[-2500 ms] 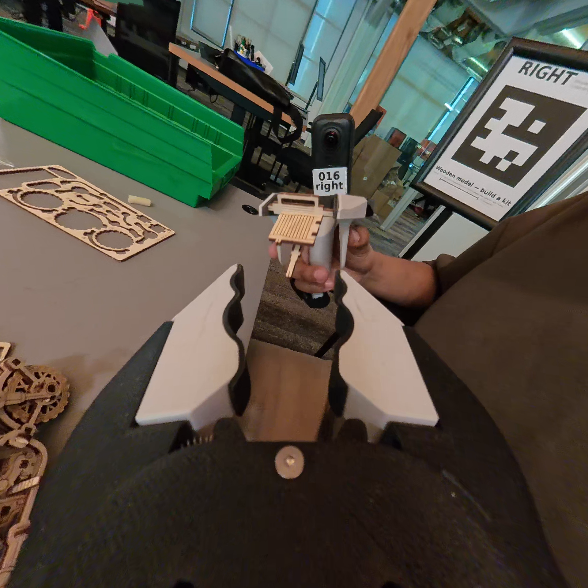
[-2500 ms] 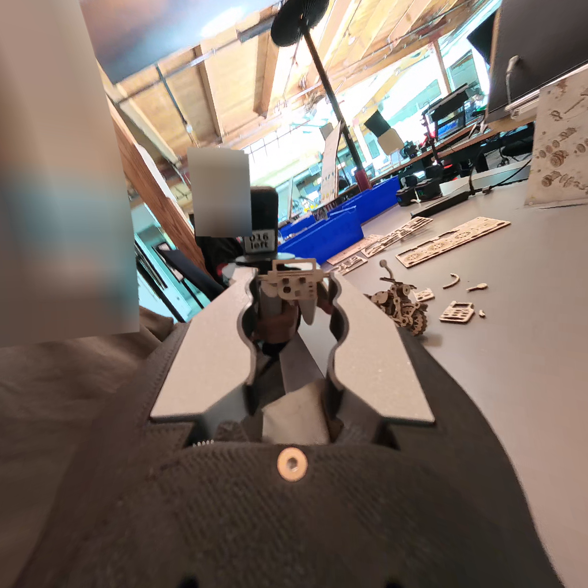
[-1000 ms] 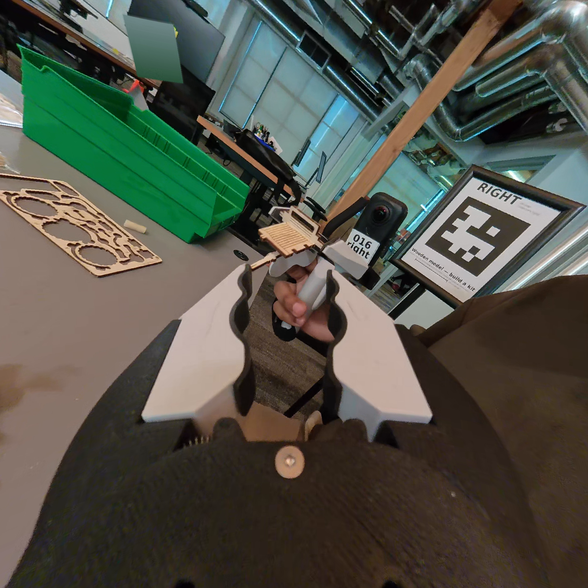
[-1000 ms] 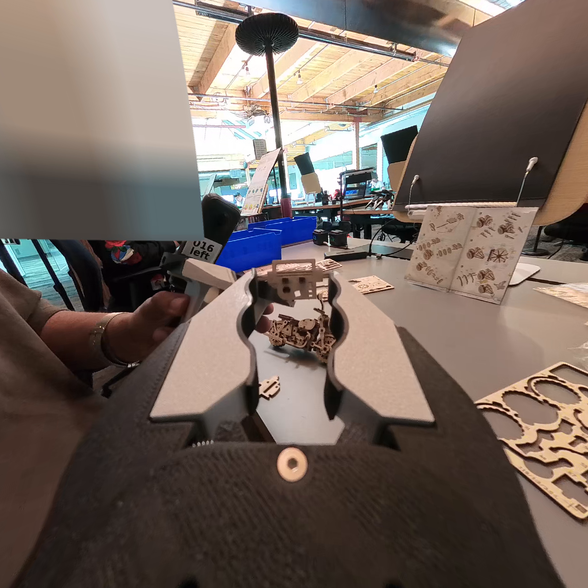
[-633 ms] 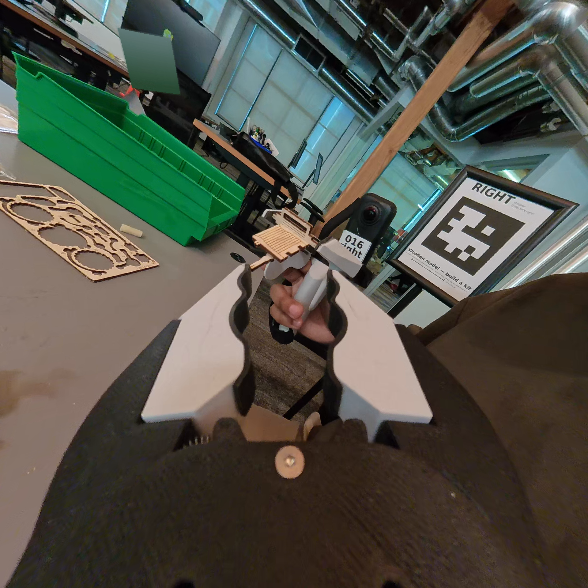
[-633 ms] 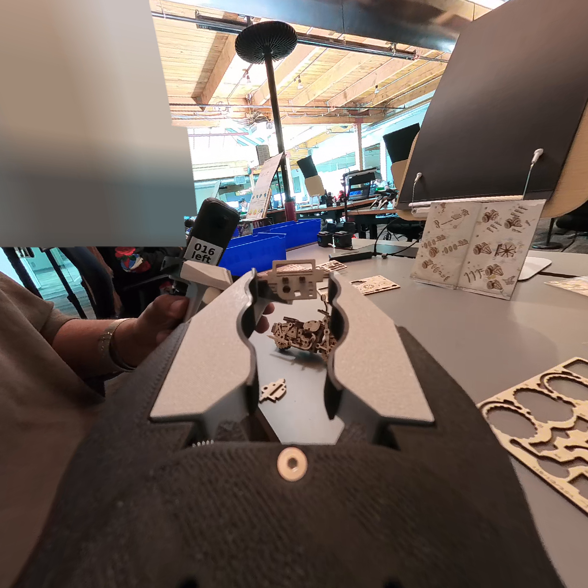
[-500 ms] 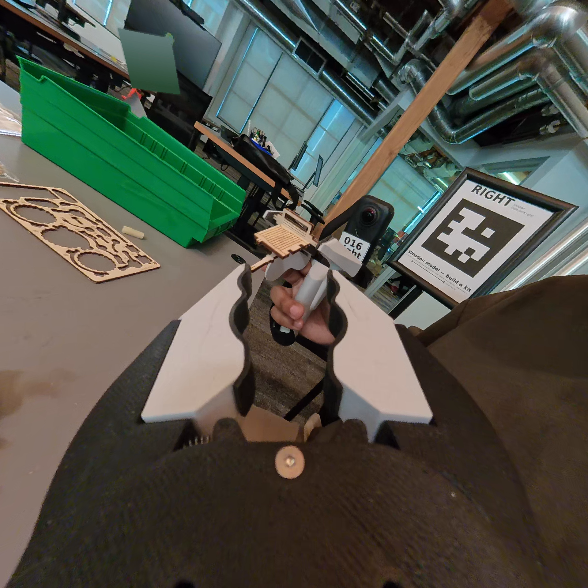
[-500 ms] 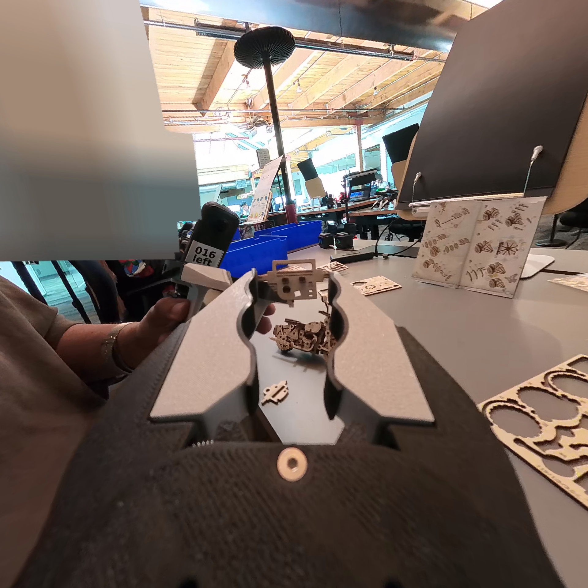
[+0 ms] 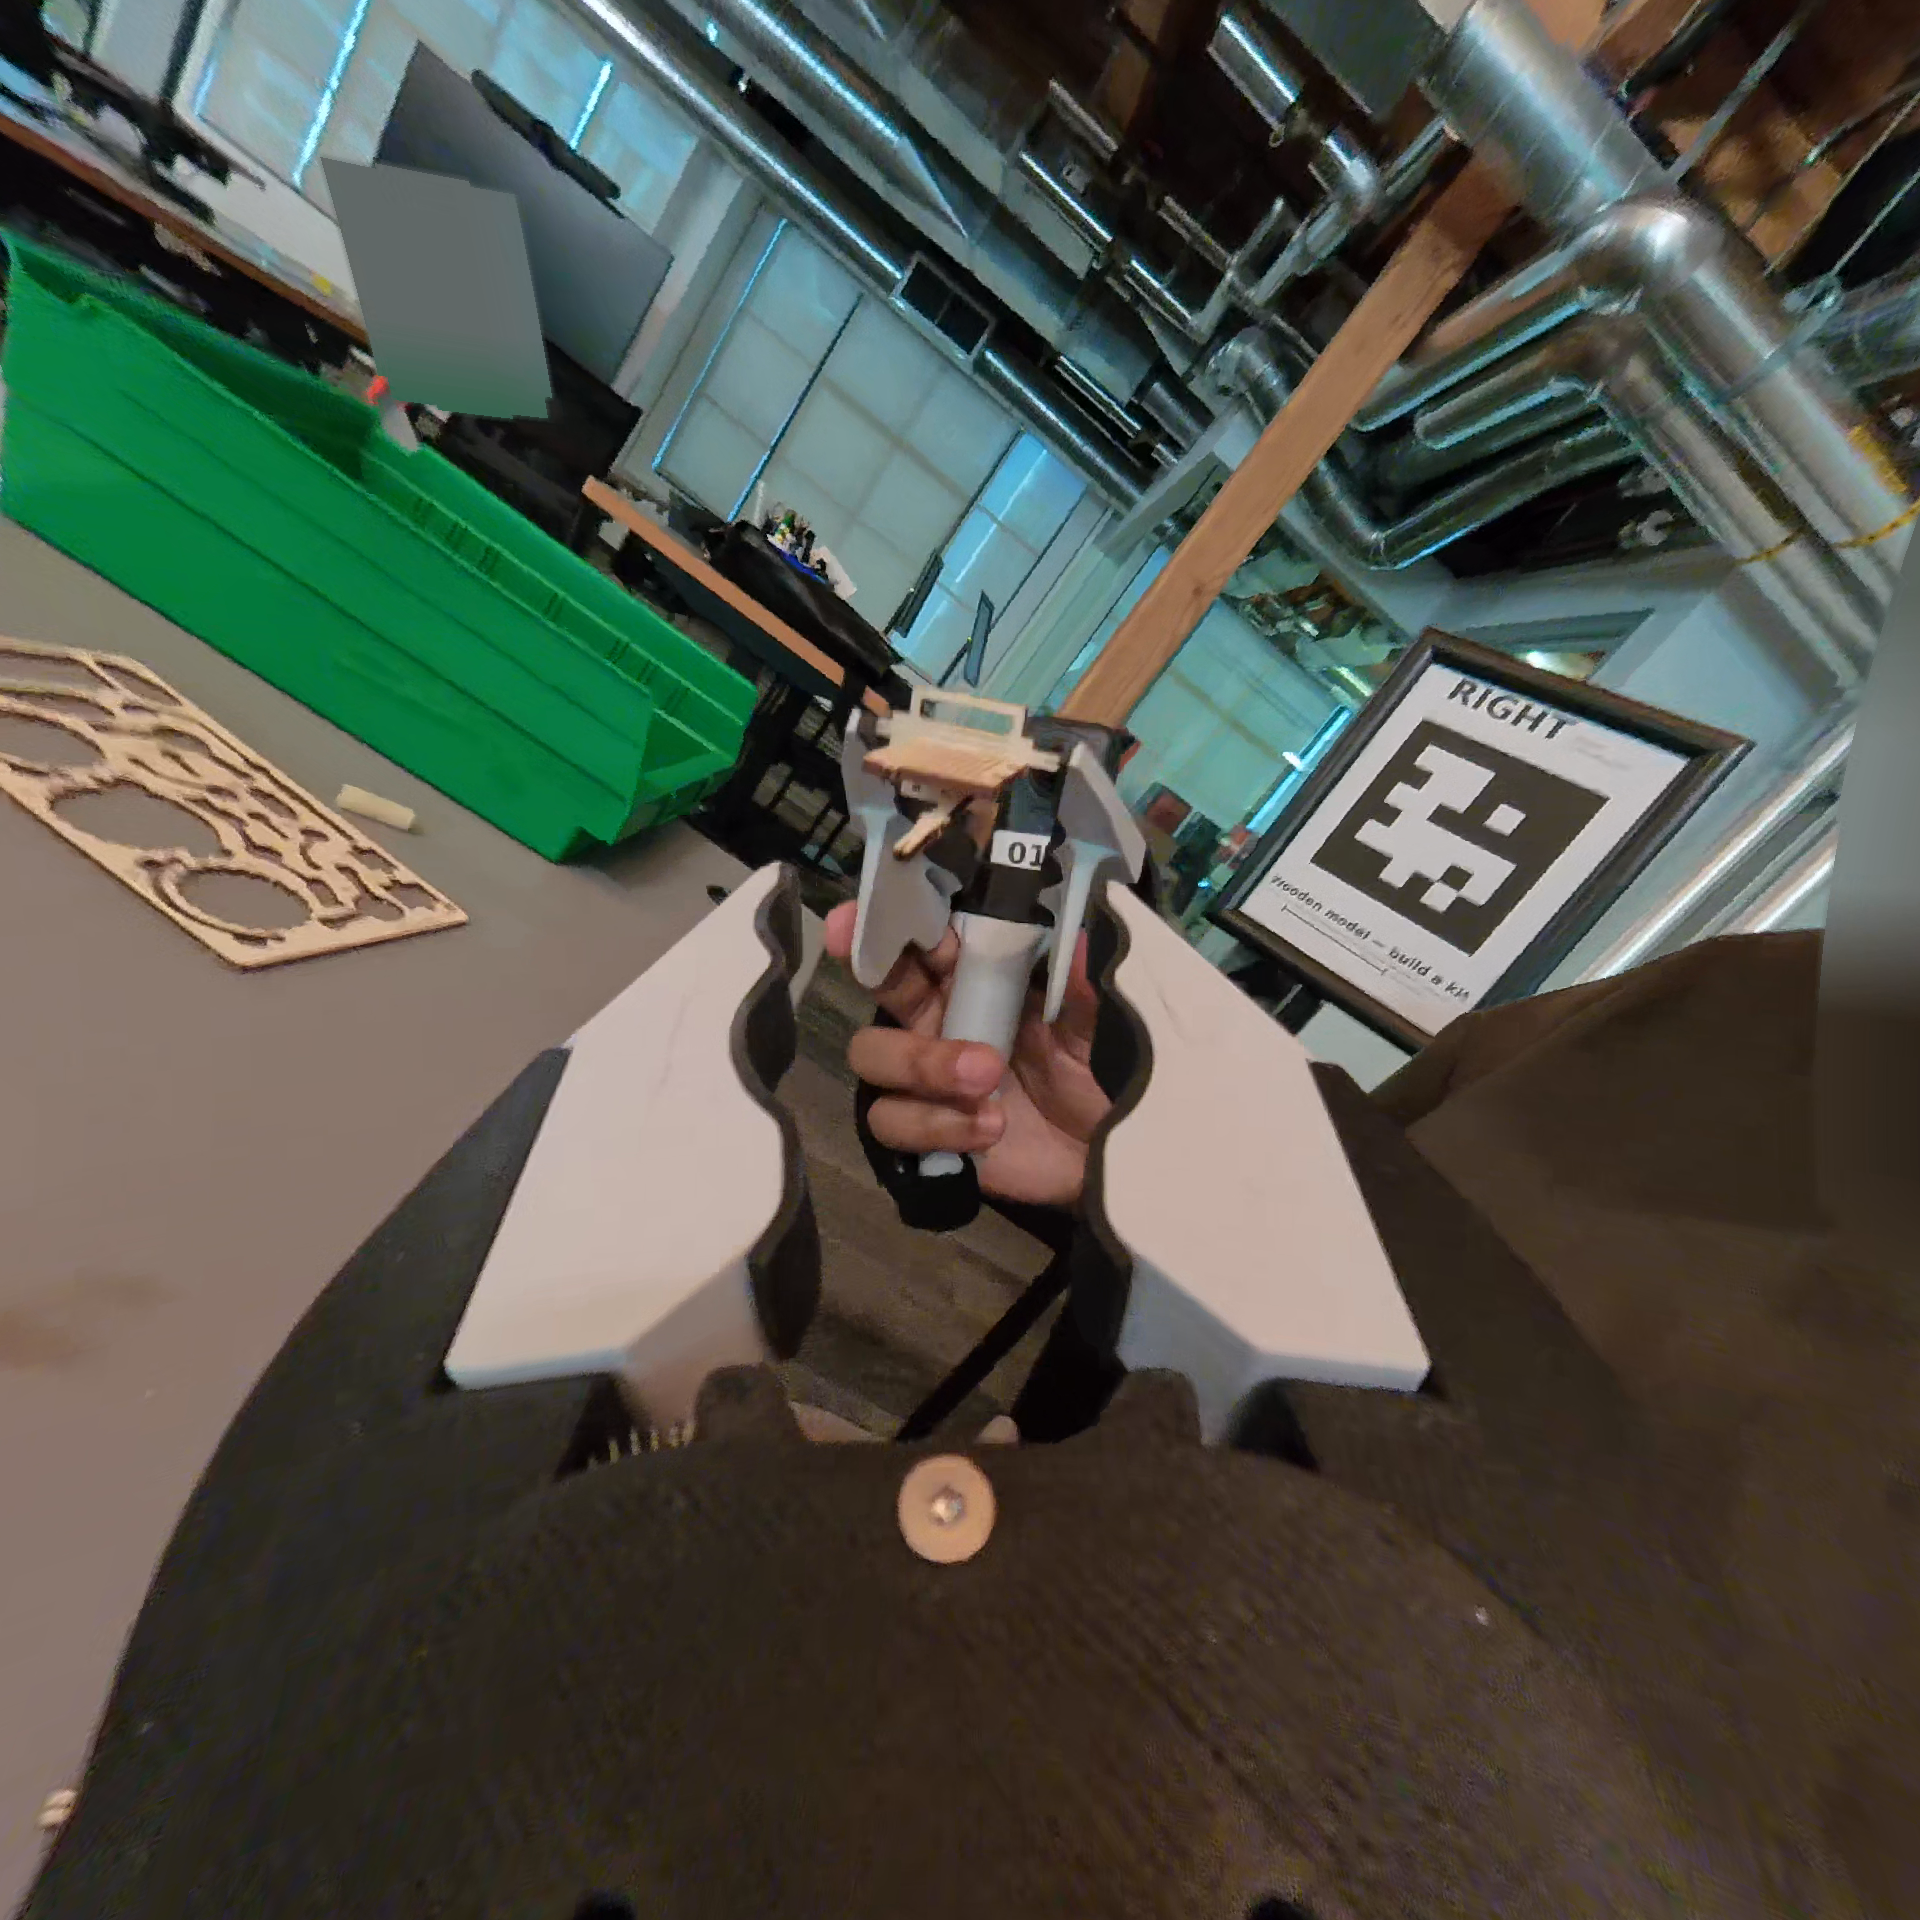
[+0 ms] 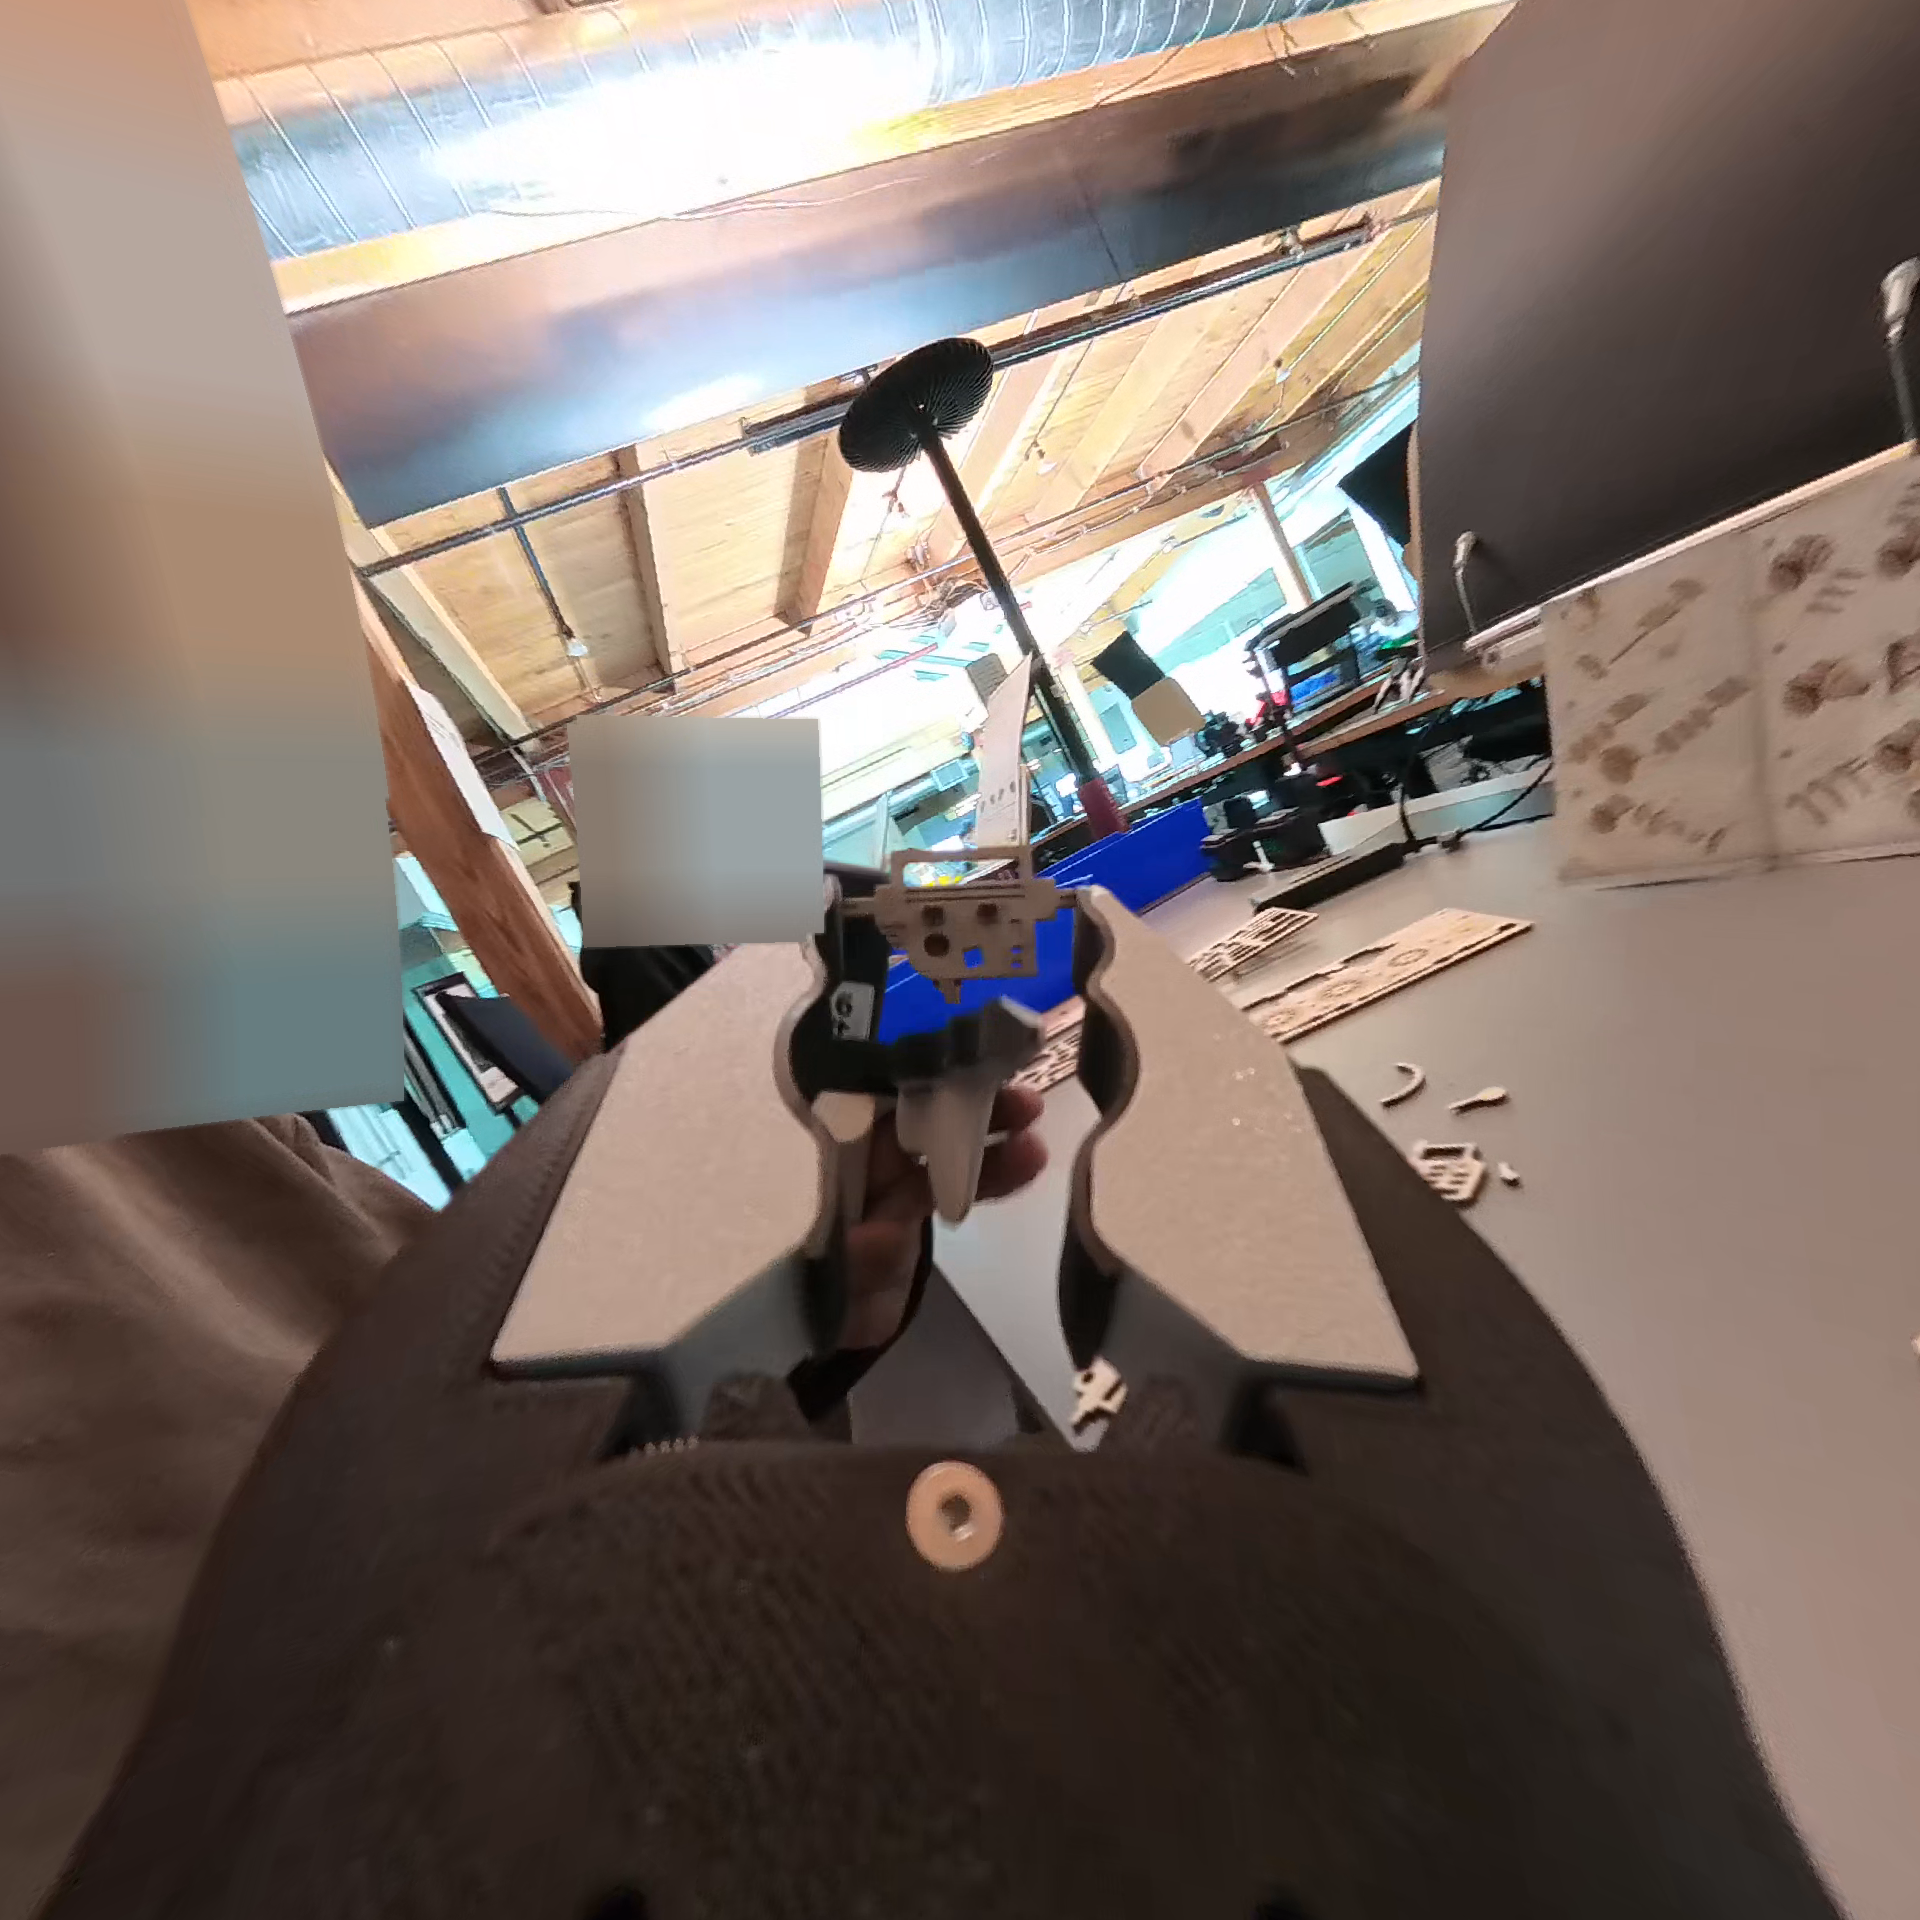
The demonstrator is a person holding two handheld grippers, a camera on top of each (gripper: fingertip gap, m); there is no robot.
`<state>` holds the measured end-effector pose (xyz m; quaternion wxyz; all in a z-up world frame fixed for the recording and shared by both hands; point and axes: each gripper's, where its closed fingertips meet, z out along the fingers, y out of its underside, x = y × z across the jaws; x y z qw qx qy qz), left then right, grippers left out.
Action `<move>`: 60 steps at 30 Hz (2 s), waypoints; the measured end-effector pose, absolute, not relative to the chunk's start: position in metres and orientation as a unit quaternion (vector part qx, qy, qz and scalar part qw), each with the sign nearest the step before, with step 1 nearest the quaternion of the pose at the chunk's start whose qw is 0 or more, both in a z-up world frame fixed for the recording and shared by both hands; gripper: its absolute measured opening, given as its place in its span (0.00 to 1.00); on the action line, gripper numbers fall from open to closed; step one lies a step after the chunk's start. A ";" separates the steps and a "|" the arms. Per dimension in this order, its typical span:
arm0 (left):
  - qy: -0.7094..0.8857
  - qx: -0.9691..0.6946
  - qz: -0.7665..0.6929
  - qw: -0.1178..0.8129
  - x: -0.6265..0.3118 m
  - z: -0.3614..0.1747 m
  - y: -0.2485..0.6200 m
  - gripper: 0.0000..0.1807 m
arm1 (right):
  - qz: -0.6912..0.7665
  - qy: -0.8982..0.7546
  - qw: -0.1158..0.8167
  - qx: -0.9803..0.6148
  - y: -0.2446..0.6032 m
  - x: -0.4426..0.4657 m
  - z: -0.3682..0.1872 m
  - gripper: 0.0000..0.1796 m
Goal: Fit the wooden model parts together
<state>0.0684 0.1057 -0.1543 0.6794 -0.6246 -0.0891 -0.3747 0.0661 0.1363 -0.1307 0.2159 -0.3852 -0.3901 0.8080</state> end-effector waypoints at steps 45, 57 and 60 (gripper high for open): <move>0.060 -0.752 -0.219 0.619 0.061 -0.192 0.096 0.15 | 0.692 -0.594 0.195 -0.360 0.117 0.067 -0.176 0.42; 0.127 -0.765 -0.219 0.592 0.080 -0.202 0.089 0.16 | 0.639 -0.681 0.171 -0.315 0.094 0.079 -0.203 0.36; 0.135 -0.766 -0.220 0.588 0.084 -0.203 0.089 0.16 | 0.648 -0.674 0.167 -0.314 0.094 0.079 -0.200 0.32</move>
